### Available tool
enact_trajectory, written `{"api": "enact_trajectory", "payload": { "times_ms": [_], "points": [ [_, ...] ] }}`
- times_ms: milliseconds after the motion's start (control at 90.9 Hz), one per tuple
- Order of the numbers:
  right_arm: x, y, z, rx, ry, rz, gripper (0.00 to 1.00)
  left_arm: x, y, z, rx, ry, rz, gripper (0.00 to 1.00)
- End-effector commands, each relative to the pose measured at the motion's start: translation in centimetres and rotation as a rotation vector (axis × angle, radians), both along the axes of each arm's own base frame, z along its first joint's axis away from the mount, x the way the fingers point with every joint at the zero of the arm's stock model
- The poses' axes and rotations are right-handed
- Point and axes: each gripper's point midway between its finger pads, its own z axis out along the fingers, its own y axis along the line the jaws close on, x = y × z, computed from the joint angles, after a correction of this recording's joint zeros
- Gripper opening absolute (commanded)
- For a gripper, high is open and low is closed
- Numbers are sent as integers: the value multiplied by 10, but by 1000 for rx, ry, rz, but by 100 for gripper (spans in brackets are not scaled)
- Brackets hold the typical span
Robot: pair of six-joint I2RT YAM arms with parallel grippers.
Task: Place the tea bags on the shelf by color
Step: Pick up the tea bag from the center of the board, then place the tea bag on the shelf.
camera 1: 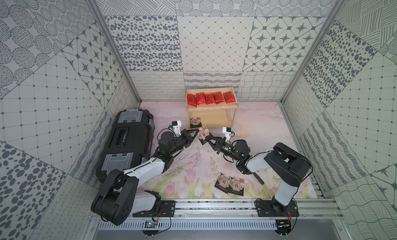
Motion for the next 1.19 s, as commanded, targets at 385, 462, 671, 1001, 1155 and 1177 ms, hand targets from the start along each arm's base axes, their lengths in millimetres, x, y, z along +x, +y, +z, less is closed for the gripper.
{"api": "enact_trajectory", "payload": {
  "times_ms": [385, 462, 671, 1001, 1155, 1177],
  "points": [
    [88, -31, -46, -224, -67, -350, 0, -23, 40, -3, 422, 95, 51, 96],
    [106, -28, -53, -252, -64, -390, 0, -25, 43, -10, 453, 123, 37, 96],
    [148, -19, -68, -307, -50, -475, 0, -27, 43, -22, 469, 167, 5, 96],
    [187, -10, -83, -337, -16, -542, 0, -27, 43, -26, 453, 184, -14, 96],
    [198, -8, -89, -342, -11, -542, 0, -29, 42, -29, 444, 185, -22, 96],
    [199, -8, -88, -337, -11, -542, 0, -29, 42, -29, 444, 187, -22, 96]
  ]
}}
